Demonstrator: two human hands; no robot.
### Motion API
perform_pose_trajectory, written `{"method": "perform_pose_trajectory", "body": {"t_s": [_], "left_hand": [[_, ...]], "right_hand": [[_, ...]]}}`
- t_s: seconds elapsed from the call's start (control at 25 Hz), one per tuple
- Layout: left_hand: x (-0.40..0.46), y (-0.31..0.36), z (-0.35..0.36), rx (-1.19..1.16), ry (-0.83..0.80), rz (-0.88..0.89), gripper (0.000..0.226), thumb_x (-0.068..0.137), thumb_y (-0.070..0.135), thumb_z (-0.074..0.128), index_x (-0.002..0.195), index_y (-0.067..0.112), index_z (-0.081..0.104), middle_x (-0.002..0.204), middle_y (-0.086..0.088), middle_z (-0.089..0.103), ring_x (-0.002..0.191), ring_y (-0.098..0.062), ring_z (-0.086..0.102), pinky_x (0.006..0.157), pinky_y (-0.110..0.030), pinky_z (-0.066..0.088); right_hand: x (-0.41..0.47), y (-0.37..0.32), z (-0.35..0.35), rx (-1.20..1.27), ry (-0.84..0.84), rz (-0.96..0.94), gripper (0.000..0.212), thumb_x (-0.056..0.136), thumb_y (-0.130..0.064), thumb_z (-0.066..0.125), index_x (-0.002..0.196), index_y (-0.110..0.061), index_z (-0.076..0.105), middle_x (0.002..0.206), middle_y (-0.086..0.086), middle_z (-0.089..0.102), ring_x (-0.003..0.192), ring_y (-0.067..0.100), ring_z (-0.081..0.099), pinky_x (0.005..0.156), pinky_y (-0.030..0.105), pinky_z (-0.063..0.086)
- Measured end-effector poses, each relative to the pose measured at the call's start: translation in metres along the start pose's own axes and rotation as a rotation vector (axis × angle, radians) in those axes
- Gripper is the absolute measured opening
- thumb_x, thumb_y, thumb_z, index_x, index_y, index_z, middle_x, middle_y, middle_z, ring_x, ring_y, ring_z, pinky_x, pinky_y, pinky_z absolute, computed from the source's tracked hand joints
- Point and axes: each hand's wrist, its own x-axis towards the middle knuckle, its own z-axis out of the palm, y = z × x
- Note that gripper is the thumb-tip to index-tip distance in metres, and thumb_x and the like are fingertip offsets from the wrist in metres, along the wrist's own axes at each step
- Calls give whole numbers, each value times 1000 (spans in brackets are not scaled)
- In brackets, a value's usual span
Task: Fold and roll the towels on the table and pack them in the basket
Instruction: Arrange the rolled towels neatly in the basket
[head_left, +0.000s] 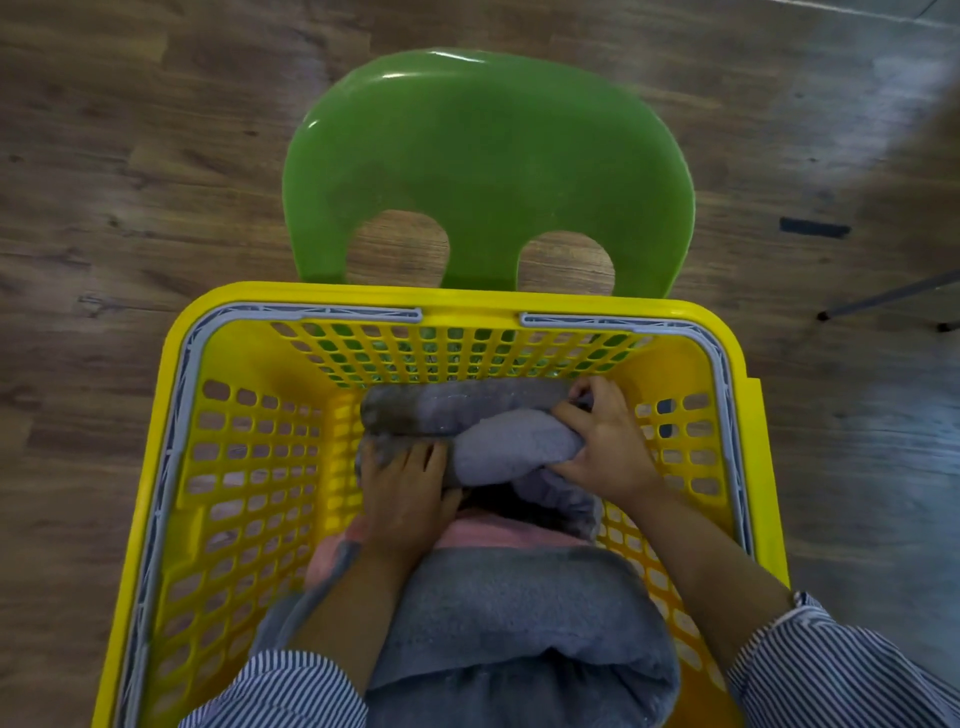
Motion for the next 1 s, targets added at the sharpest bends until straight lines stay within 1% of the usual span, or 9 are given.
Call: {"method": "perform_pose_trajectory", "body": {"t_s": [0.16,0.24,0.32,0.4,0.56,0.72,0.8,0.88,1.0], "left_hand": [[7,-5,0,119,320,-7,46,71,32,56,115,17,54,108,-11,64,101,-27,49,88,-51,31],[14,-9,5,133,260,-19,50,65,27,64,112,15,56,107,-12,62,100,-29,49,86,-52,35],[15,-10,12,138,99,-30,55,55,27,74,107,13,61,104,-13,61,95,-32,53,81,-51,42],[12,-11,15,143,6,-46,53,54,29,72,104,14,63,102,-13,61,93,-33,56,78,-49,42],[14,-13,13,118,-56,-57,55,55,24,62,110,13,61,112,-12,61,104,-32,58,89,-57,39],[15,-16,17,66,-67,-54,52,62,22,48,111,14,64,112,-8,65,108,-29,60,97,-63,32],[14,-17,15,46,-46,-55,54,62,27,42,110,15,65,110,-6,66,106,-27,60,97,-61,31],[14,-16,14,35,-10,-60,52,62,28,43,108,16,66,106,-4,67,103,-26,61,97,-60,32],[10,-15,13,9,83,-56,47,57,26,52,100,15,68,95,-3,67,93,-26,62,101,-57,28]], "right_hand": [[-1,4,5,-102,-79,46,53,59,-53,58,97,-17,62,109,20,54,92,35,51,76,39,44],[-1,2,13,-162,-245,116,60,57,-56,61,105,-20,57,121,19,49,105,37,50,83,41,44],[-2,2,21,-133,-479,230,71,54,-55,74,112,-20,51,140,17,29,127,34,32,97,37,35],[1,3,26,-109,-604,342,79,51,-59,75,113,-20,46,145,14,19,133,31,19,102,35,29],[20,2,26,-156,-666,434,99,50,-58,78,128,-15,35,140,15,29,129,34,23,102,38,32],[33,-5,27,-214,-660,475,125,38,-51,86,136,-13,19,131,17,38,124,36,28,99,43,33],[38,-8,28,-240,-732,493,119,38,-50,86,135,-13,29,132,16,33,126,36,23,102,41,32],[39,-11,29,-223,-760,497,100,41,-47,84,126,-14,43,129,15,33,125,36,24,98,38,35],[33,-14,30,-139,-654,422,89,46,-40,82,123,-22,41,123,10,48,117,31,43,86,34,40]]}}
